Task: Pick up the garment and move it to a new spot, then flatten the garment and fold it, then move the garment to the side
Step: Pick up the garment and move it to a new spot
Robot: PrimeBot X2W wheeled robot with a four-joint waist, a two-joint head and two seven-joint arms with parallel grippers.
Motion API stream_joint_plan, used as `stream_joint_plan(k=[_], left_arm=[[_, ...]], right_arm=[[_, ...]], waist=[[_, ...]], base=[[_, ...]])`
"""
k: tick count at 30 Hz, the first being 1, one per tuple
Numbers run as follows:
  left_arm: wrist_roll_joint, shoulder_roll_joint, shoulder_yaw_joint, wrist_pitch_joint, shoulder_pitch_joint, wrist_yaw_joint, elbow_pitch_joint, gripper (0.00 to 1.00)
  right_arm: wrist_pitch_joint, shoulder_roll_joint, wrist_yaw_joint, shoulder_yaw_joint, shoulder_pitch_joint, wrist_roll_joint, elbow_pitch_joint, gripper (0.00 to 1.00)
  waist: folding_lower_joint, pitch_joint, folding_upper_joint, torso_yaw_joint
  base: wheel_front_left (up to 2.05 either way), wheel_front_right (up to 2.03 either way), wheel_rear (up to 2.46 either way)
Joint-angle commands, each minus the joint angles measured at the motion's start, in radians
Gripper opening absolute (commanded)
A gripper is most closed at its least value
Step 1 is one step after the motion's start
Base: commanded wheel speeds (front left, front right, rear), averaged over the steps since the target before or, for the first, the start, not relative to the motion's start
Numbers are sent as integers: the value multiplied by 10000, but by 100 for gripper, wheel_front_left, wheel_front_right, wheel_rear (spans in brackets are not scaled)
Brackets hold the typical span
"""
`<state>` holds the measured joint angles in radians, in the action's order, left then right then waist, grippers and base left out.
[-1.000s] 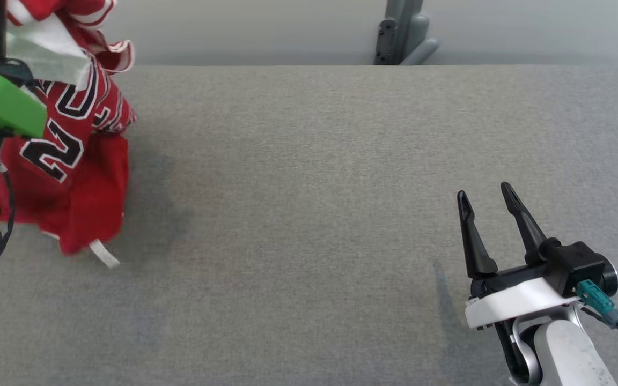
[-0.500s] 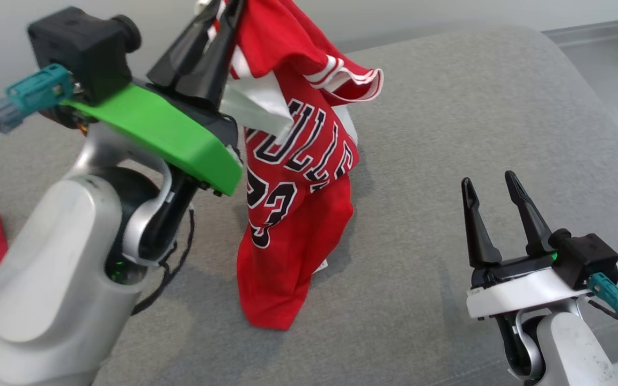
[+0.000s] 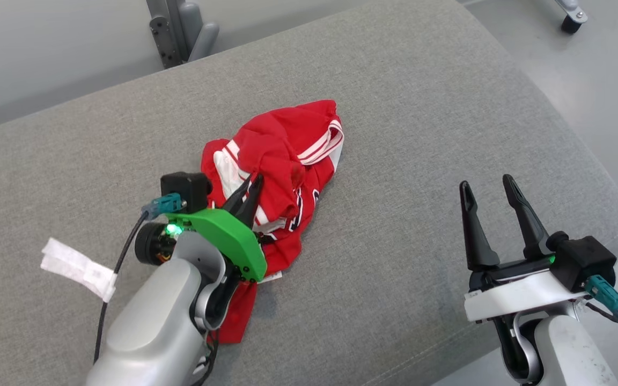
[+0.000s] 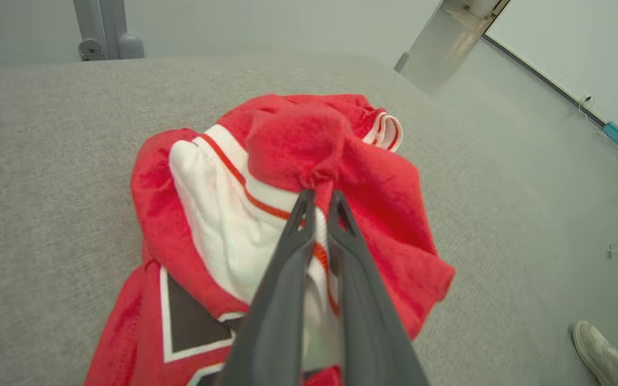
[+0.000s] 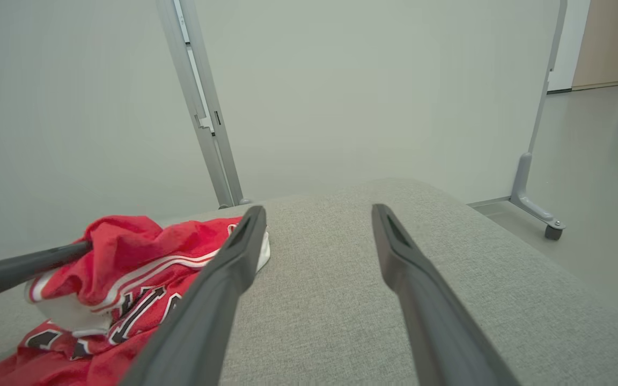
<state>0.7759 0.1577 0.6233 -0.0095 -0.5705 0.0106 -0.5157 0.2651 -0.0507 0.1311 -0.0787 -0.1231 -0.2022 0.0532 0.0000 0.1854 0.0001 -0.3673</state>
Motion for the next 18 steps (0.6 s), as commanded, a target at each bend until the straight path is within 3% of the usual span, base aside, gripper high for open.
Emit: stream_joint_plan(k=[1, 4, 5, 6, 7, 12, 18], left_arm=[[146, -102, 1, -240, 98, 176, -386, 0], [71, -423, 104, -705, -11, 446, -1299, 0], [59, -487, 100, -884, -99, 491, -1515, 24], [-22, -552, 143, -1089, -195, 535, -1658, 58], [-147, -606, 207, -1333, -279, 550, -1712, 100], [-797, -678, 207, -2381, -99, 80, -1122, 100], [-1935, 62, -375, -2558, 1476, -990, 1114, 100]], right_arm=[[-11, 3, -6, -40, 14, 6, 17, 100], [-11, -2, -6, -36, -34, 132, 44, 100], [-9, -2, -6, -15, -40, 167, 55, 100], [-9, 0, -6, 9, -40, 249, 60, 100], [-9, -5, -6, 47, -27, 301, 57, 100], [-9, -6, -6, 349, 236, 750, -75, 100], [-6, -9, -6, 672, 593, 1339, -307, 100]], waist=[[0, 127, -1, 78], [0, 124, -1, 366], [0, 98, -1, 488], [0, 62, -1, 614], [0, 7, -1, 749], [0, -444, -1, 1509], [0, -1179, -1, 2330]], base=[[0, 0, 0], [0, 0, 0], [0, 0, 0], [0, 0, 0], [0, 0, 0], [0, 0, 0], [0, 0, 0]])
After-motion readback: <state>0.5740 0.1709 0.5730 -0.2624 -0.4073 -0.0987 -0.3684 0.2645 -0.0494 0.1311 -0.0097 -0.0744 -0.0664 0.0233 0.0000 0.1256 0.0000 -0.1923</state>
